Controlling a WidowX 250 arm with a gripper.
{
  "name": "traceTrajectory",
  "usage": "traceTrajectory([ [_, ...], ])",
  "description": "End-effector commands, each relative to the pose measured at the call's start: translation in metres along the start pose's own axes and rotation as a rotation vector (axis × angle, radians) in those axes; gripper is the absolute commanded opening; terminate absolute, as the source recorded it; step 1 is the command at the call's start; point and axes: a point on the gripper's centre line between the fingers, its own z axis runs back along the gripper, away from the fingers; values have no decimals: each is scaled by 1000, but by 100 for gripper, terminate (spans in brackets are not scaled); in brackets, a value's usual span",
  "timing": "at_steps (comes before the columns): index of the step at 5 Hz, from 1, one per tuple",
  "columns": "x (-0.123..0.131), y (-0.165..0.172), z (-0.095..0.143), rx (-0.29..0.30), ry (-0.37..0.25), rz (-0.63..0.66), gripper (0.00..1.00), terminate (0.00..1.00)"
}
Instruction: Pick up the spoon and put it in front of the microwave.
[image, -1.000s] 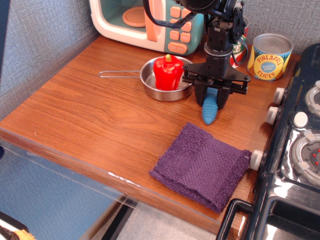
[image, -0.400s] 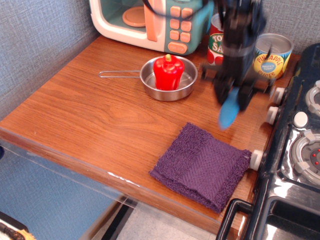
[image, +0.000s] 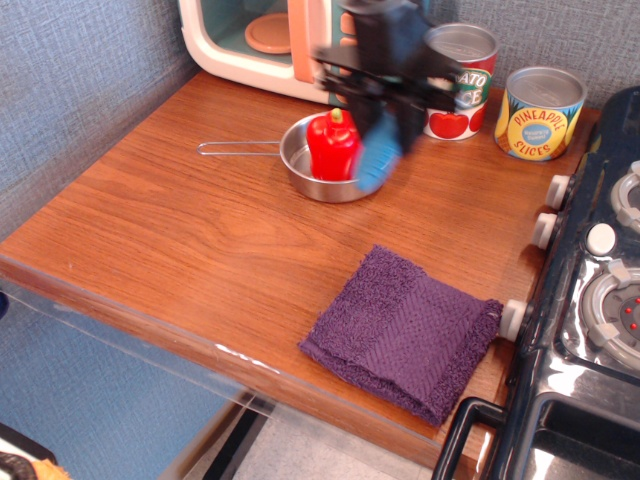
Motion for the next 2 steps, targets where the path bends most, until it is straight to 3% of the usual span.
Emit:
traceTrajectory([
  [1,-5,94,29,62,-9,-107,0,0],
  [2,-9,137,35,180,41,-152,0,0],
])
